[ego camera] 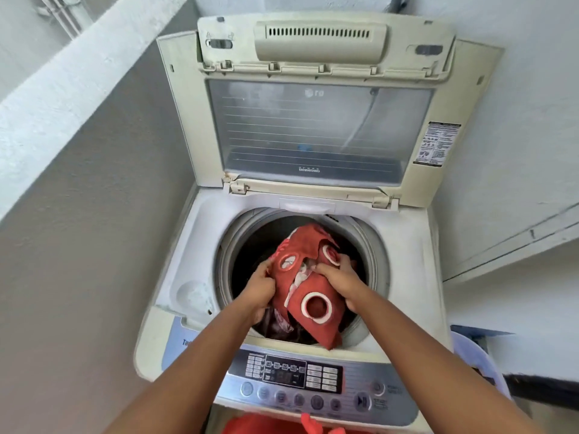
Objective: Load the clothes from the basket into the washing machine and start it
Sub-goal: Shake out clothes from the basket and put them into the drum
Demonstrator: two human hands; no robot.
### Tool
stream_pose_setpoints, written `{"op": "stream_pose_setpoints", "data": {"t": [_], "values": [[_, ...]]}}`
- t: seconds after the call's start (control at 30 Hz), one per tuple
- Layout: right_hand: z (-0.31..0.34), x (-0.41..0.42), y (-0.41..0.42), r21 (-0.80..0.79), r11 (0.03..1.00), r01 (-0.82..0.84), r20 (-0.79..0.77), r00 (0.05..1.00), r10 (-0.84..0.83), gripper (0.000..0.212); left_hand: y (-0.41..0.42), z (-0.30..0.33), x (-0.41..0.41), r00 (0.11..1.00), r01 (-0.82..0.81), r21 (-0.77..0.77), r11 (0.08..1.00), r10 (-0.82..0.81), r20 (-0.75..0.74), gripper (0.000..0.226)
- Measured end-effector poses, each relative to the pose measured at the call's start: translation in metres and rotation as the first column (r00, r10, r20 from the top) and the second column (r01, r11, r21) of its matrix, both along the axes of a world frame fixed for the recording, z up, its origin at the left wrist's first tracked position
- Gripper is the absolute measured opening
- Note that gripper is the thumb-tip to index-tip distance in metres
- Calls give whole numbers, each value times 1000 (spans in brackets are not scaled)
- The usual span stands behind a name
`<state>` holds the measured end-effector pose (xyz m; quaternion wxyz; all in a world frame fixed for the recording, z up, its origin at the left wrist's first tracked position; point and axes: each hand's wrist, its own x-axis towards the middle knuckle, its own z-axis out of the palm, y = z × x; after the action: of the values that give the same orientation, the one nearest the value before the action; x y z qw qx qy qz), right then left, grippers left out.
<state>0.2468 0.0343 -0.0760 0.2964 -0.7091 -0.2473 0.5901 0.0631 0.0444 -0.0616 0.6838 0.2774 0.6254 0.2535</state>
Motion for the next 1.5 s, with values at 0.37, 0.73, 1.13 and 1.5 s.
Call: {"op": "stream_pose_setpoints", "data": {"t": [0.37, 0.73, 1.13, 1.5], "values": [[-3, 7, -13, -222, 862, -456, 435, 745, 506, 39, 5, 7, 4, 979, 0, -135, 991, -28, -204, 26], [53, 75, -65, 133, 734, -666, 863, 442, 244, 22, -20, 41, 74, 964, 154, 86, 984, -130, -233, 18], [62, 236, -189, 325, 768, -551, 901, 427, -76, 17, -107, 91, 234, 941, 302, 348, 887, -337, 41, 26], [14, 368, -317, -2, 841, -542, 954, 250, 164, 11, -181, 54, 352, 894, 425, 168, 889, -442, 79, 20]]}}
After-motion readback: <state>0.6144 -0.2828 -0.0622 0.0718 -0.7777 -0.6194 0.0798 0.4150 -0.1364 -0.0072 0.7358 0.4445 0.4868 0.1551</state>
